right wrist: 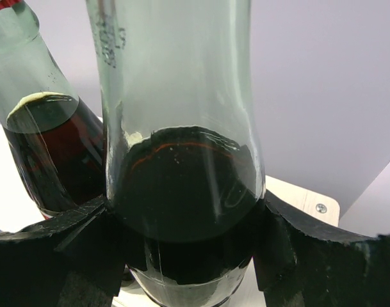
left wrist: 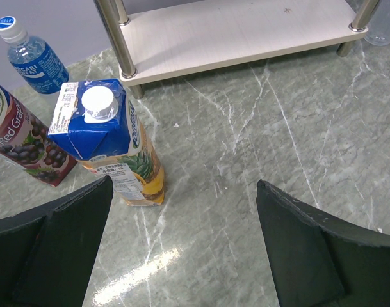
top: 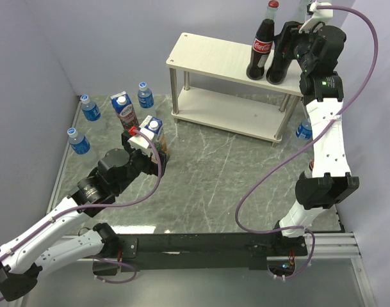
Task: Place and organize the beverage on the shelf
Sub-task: Place the drink on the shelf, then move the drink to the center of the board.
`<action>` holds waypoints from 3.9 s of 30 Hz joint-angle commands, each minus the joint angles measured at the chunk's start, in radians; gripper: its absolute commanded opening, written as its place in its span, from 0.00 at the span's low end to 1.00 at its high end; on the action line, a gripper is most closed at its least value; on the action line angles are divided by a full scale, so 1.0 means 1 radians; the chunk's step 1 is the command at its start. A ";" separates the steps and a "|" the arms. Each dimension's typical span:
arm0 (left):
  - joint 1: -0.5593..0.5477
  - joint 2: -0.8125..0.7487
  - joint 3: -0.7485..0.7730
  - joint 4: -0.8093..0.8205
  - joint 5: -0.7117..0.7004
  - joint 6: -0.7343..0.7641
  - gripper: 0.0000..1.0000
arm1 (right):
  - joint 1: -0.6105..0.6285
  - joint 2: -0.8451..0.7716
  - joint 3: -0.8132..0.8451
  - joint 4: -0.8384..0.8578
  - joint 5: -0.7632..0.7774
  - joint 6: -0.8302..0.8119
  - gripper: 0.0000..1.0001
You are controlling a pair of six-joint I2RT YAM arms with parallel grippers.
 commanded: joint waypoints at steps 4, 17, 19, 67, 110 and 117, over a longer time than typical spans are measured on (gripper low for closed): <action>-0.004 -0.008 0.008 0.012 -0.011 0.006 0.99 | -0.006 -0.053 0.050 0.280 0.012 -0.005 0.73; -0.004 -0.005 0.006 0.012 -0.012 0.006 0.99 | -0.006 -0.053 0.051 0.278 0.028 -0.012 0.79; -0.004 -0.002 0.008 0.012 -0.011 0.006 1.00 | -0.006 -0.061 0.054 0.280 0.023 -0.011 0.81; -0.004 -0.037 0.006 0.035 0.043 -0.021 0.99 | -0.006 -0.926 -0.660 -0.422 -0.337 -0.452 0.87; -0.004 0.049 0.000 0.047 0.101 -0.033 0.99 | -0.564 -1.165 -1.475 -0.025 0.007 -0.316 0.79; -0.004 0.055 0.003 0.046 0.104 -0.032 0.99 | -0.604 -1.127 -1.469 0.074 -0.018 -0.253 0.78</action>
